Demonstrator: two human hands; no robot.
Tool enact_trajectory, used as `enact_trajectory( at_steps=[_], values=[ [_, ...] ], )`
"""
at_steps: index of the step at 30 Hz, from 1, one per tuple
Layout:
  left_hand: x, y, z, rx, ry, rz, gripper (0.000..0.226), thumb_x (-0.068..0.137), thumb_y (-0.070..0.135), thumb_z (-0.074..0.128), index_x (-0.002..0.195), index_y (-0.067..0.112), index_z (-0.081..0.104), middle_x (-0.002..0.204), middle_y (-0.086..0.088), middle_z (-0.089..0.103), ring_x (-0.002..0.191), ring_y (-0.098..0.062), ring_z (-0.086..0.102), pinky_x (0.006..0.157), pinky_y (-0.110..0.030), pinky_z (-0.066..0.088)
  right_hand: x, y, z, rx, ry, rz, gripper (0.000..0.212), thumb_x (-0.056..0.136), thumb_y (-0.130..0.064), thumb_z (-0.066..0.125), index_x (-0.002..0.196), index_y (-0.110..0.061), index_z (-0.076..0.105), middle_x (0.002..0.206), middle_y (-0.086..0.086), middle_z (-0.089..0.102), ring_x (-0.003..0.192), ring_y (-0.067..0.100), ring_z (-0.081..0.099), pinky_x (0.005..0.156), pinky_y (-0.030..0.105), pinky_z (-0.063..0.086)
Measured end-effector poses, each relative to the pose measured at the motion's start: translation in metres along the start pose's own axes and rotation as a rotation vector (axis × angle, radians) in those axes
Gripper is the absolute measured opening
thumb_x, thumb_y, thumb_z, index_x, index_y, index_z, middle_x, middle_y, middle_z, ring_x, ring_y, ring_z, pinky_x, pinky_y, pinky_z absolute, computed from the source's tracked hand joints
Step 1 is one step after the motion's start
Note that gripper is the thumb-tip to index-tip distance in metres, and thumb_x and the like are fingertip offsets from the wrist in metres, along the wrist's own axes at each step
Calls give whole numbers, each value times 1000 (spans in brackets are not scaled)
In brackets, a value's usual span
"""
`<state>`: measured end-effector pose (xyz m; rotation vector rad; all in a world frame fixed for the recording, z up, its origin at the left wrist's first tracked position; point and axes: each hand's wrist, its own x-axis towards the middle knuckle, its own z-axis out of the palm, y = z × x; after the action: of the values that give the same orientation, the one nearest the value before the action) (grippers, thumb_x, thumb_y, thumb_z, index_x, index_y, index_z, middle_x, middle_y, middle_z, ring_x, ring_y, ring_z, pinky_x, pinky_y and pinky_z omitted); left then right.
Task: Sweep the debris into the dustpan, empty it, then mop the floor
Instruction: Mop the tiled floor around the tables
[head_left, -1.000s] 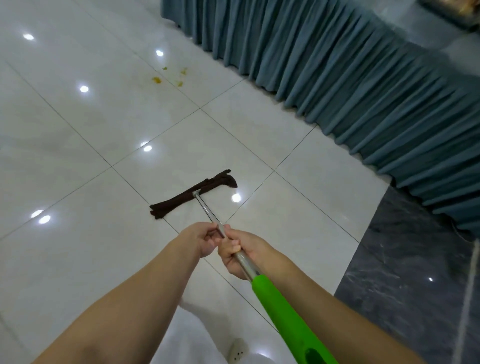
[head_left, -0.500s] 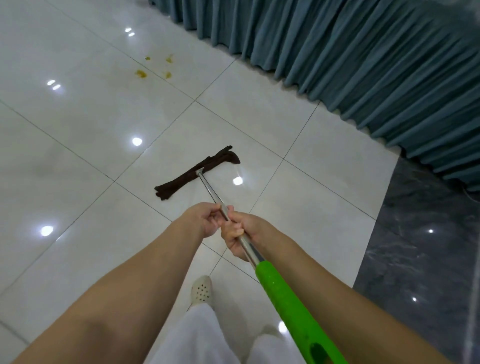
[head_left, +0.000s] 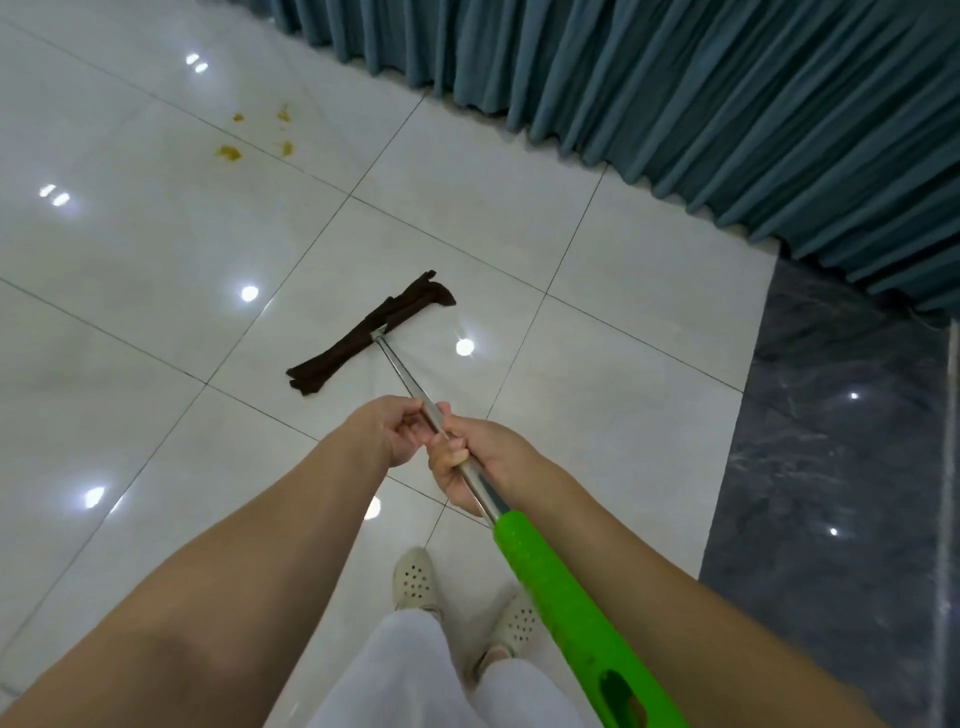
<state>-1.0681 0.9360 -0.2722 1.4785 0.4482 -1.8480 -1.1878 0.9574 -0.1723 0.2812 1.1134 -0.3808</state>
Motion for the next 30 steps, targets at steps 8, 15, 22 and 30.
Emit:
enact_trajectory(
  at_steps=[8, 15, 22, 30],
  values=[
    [-13, -38, 28, 101, -13, -16, 27, 97, 5, 43, 75, -6, 53, 53, -16, 67, 42, -19, 65, 55, -25, 57, -28, -4, -29, 49, -5, -65, 26, 101, -15, 47, 75, -17, 51, 36, 4, 43, 20, 6, 35, 22, 12, 30],
    [-23, -101, 73, 127, -24, -3, 21, 96, 3, 46, 77, -6, 53, 46, -17, 63, 42, -20, 64, 61, -26, 55, -65, -19, -90, 43, -17, -101, 23, 103, -16, 43, 81, -11, 47, 35, 5, 39, 19, 6, 34, 22, 13, 30],
    [-26, -173, 129, 206, -63, -10, 25, 97, 3, 43, 77, -5, 54, 61, -16, 65, 38, -20, 62, 47, -26, 54, -107, -43, -170, 42, -11, -130, 22, 102, -8, 36, 82, -13, 44, 35, 4, 39, 20, 6, 33, 22, 11, 29],
    [-36, -253, 197, 303, -61, -13, 34, 97, -4, 36, 64, -3, 44, 27, -11, 48, 20, -14, 49, 25, -16, 40, -160, -66, -254, 125, 31, -181, 23, 102, -7, 34, 82, -4, 47, 38, 7, 40, 22, 8, 33, 24, 11, 29]
  ],
)
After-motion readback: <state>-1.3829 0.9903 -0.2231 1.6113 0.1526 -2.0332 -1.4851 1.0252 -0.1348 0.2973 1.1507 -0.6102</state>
